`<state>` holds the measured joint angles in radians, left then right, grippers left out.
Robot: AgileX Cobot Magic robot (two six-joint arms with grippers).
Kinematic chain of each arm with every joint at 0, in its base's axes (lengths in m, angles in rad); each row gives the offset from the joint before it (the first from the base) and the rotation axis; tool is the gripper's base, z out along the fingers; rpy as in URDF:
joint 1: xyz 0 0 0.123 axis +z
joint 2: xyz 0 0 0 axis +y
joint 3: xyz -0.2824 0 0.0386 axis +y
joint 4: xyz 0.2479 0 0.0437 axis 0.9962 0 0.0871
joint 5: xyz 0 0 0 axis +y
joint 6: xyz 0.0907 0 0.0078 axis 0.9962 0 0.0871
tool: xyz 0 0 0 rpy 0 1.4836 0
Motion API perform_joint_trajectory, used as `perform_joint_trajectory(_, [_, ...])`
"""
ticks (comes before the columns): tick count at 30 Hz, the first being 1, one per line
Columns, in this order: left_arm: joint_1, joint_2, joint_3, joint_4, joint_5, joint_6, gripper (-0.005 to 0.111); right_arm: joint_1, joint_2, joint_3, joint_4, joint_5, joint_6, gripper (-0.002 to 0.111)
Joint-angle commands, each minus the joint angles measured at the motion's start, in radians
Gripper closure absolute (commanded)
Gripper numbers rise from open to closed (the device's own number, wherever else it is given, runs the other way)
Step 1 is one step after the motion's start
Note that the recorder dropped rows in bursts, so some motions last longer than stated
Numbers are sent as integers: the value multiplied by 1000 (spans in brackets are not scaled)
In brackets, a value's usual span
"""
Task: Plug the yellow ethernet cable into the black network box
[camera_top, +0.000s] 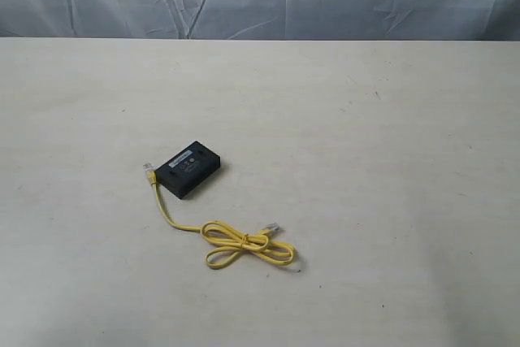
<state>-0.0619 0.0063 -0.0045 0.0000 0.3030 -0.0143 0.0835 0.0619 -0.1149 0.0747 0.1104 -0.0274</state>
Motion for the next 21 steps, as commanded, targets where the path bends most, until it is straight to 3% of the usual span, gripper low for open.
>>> perform_joint_trajectory(1, [1, -6, 4, -5, -10, -5, 107, -1, 178, -163, -3, 304, -1, 109])
perform_joint_trajectory(4, [1, -6, 4, -5, -10, -5, 107, -1, 335, -262, 9, 438, -1, 109])
perform_joint_trajectory(9, [1, -6, 4, -5, -10, -5, 107, -1, 503, -309, 10, 428, -1, 109])
perform_joint_trajectory(13, [1, -6, 4, -5, -10, -5, 107, -1, 609, -316, 179, 414, -19, 109])
perform_joint_trajectory(15, [1, -6, 4, -5, -10, -5, 107, 0, 711, -347, 293, 465, -118, 109])
perform_joint_trajectory(18, [1, -6, 4, -5, -10, -5, 107, 94, 933, -459, 444, 546, -252, 109])
perform_joint_trajectory(21, [1, -6, 4, -5, -10, -5, 107, 224, 1093, -548, 446, 546, -252, 109])
